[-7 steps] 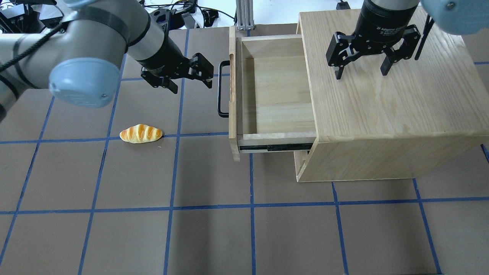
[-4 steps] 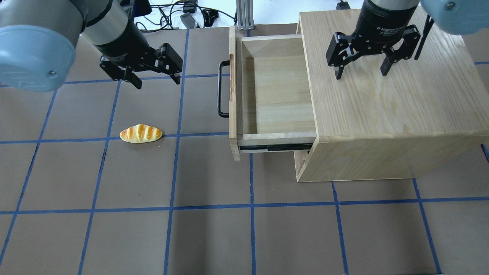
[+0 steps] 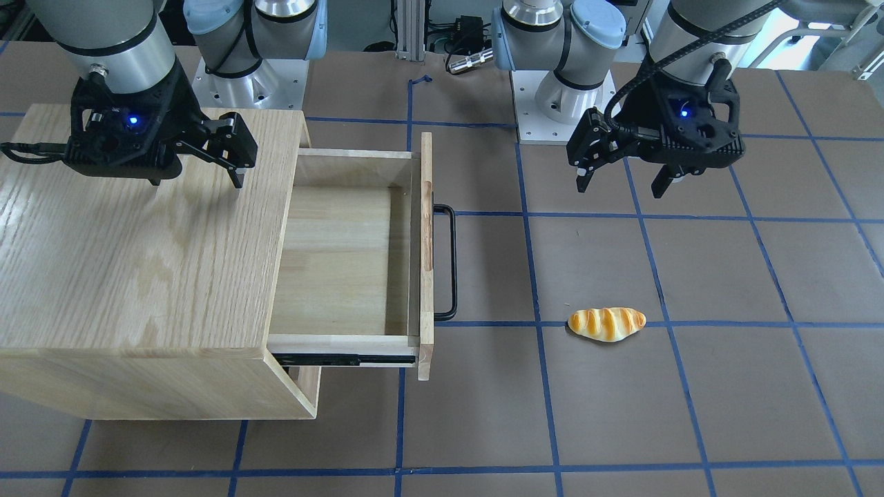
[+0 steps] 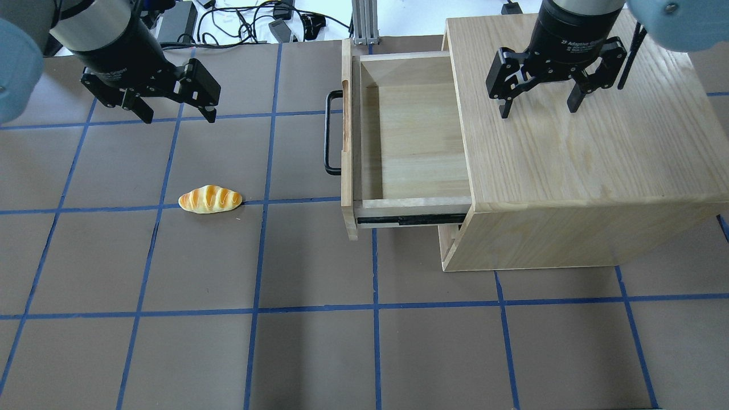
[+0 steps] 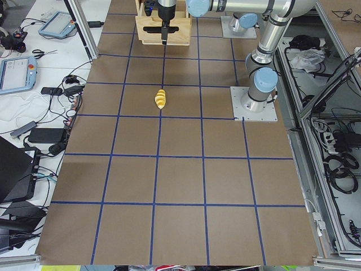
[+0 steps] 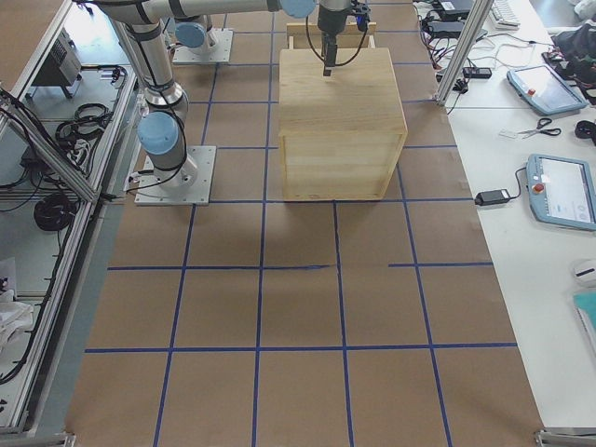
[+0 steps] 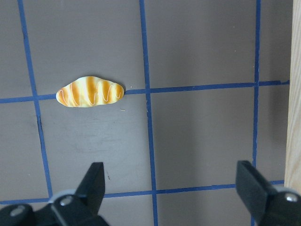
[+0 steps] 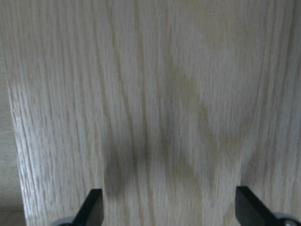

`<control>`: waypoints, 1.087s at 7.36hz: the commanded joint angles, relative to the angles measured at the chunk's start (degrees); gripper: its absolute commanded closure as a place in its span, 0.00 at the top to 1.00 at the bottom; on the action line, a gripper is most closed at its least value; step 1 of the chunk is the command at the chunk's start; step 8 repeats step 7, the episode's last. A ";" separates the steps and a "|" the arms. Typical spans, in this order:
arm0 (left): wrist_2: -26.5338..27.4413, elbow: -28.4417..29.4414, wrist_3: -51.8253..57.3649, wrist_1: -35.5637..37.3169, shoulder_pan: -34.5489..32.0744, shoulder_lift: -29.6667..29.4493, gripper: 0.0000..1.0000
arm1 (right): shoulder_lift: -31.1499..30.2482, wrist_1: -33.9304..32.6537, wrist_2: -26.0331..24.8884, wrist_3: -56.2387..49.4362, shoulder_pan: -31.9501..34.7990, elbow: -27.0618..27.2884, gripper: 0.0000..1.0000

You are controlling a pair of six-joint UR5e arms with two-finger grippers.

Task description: Open upper drawer

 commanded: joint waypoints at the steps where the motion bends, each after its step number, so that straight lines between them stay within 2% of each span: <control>1: 0.32 0.06 0.23 -0.38 0.03 0.23 1.00 | 0.00 0.00 0.00 -0.03 0.02 0.00 1.00; 8: 0.85 0.06 0.15 -0.30 0.03 0.06 1.00 | 0.00 0.00 0.00 0.06 -0.07 0.00 1.00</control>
